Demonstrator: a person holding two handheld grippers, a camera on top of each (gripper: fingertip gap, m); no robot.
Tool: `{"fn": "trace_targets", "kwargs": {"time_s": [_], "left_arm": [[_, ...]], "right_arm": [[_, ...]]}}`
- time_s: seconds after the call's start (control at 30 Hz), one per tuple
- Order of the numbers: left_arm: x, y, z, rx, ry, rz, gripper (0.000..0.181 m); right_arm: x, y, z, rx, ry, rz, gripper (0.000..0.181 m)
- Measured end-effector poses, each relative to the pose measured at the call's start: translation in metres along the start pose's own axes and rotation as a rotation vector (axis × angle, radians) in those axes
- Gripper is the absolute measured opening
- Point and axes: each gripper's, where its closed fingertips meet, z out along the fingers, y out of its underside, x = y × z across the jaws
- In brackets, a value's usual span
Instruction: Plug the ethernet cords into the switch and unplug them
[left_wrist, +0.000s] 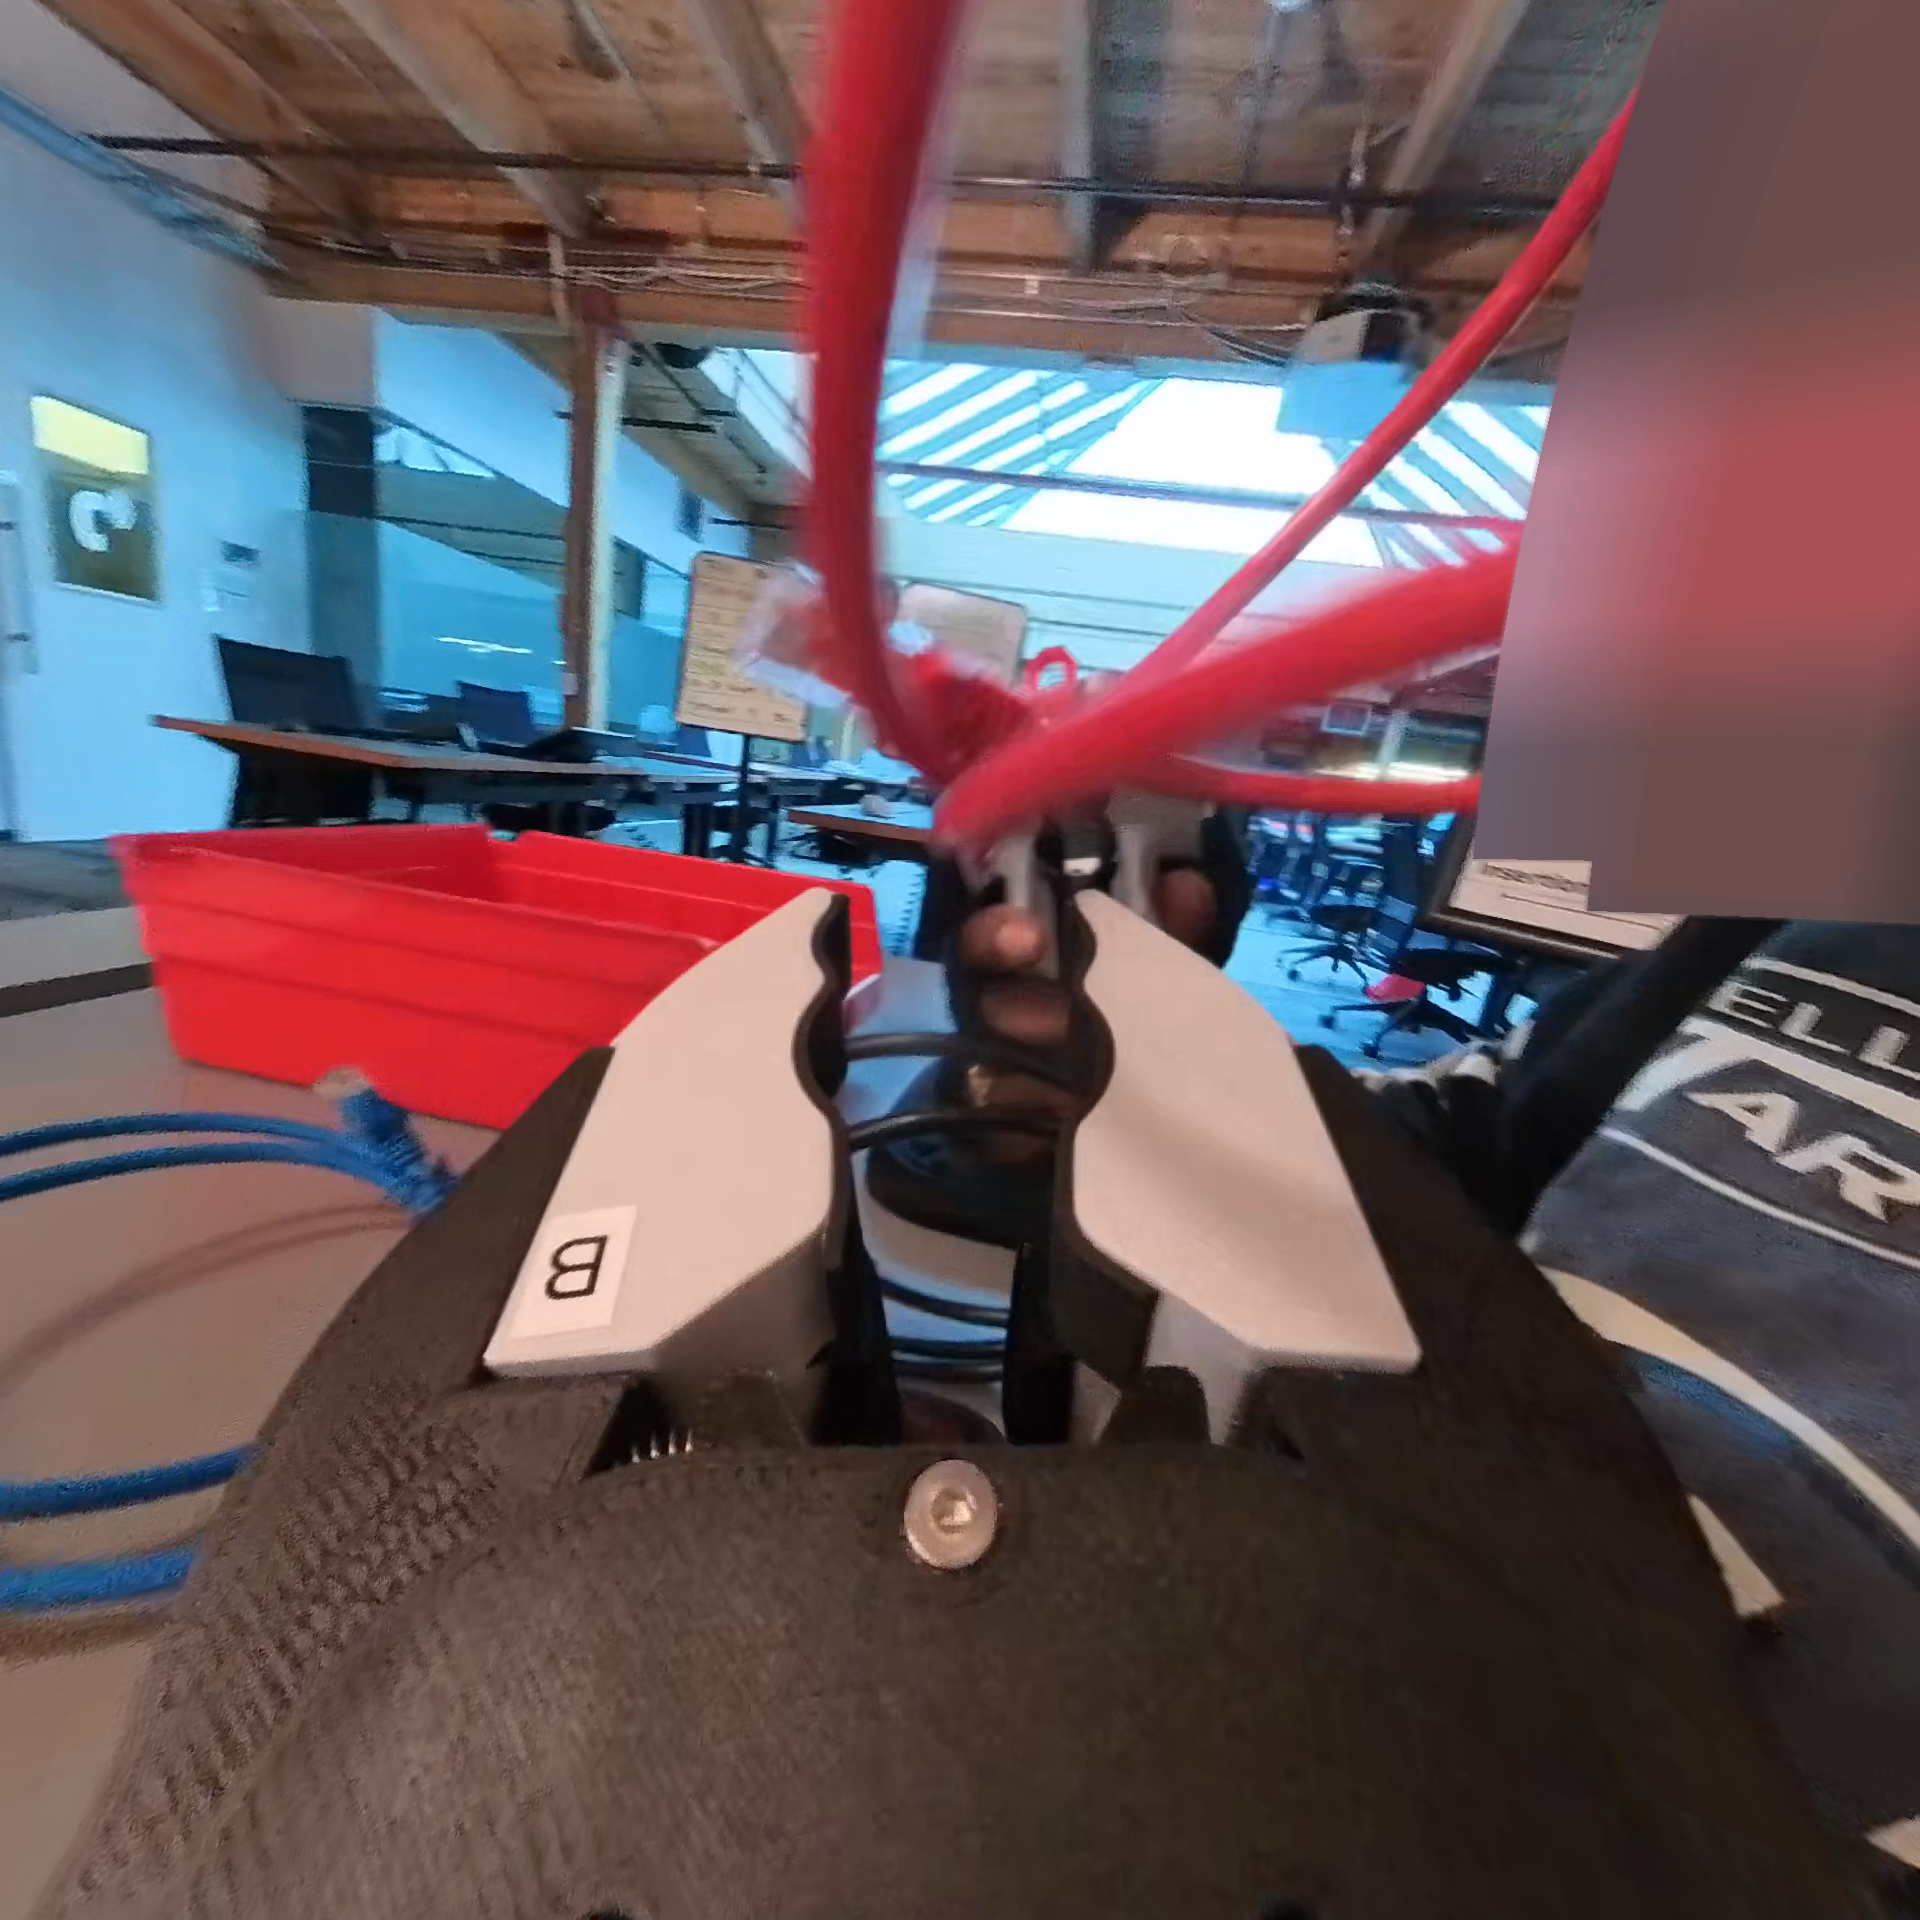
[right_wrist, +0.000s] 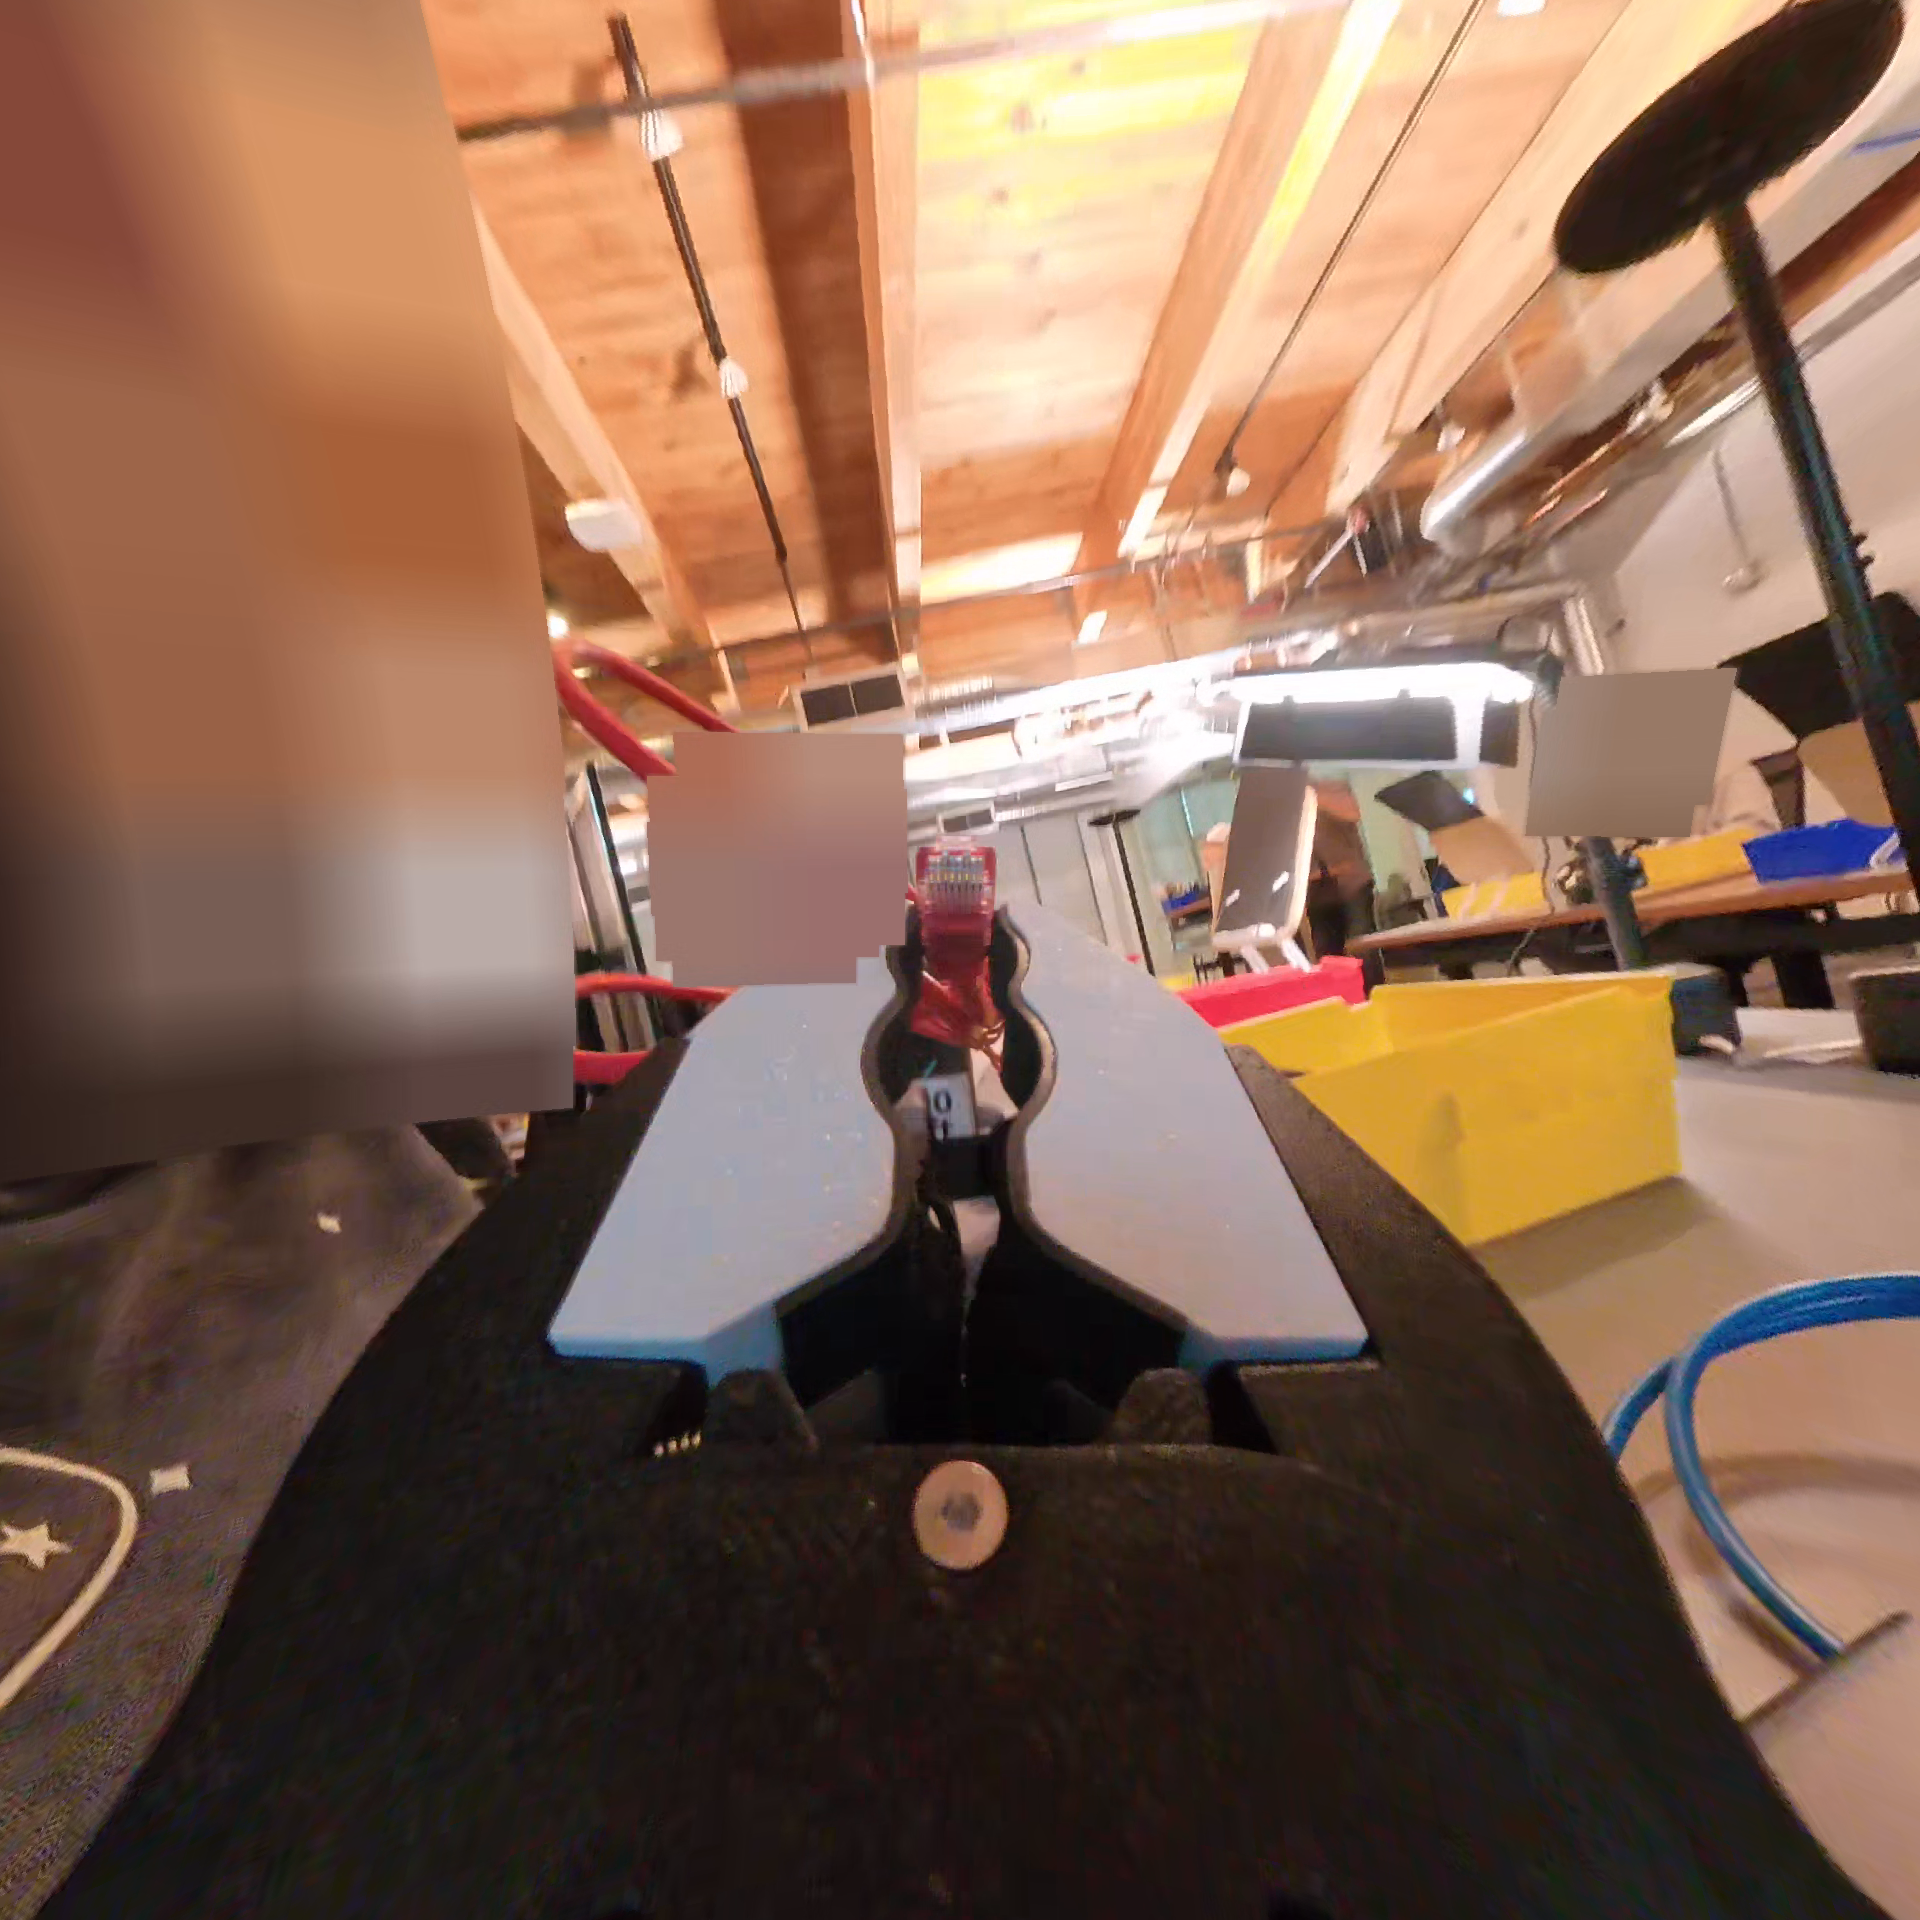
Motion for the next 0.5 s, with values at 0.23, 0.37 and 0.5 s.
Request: {"fn": "trace_targets", "kwargs": {"time_s": [0.23, 0.37, 0.5], "left_arm": [[0.025, -0.014, 0.000, 0.115, 0.109, 0.019, 0.025], [0.035, -0.012, -0.002, 0.087, 0.203, -0.031, 0.017], [0.035, -0.011, -0.003, 0.081, 0.210, -0.012, 0.015]], "right_arm": [[-0.016, 0.033, 0.007, -0.110, -0.078, -0.025, 0.011], [-0.019, 0.033, 0.006, -0.128, -0.116, -0.033, 0.011], [-0.021, 0.036, 0.006, -0.179, -0.131, -0.073, 0.012]]}}
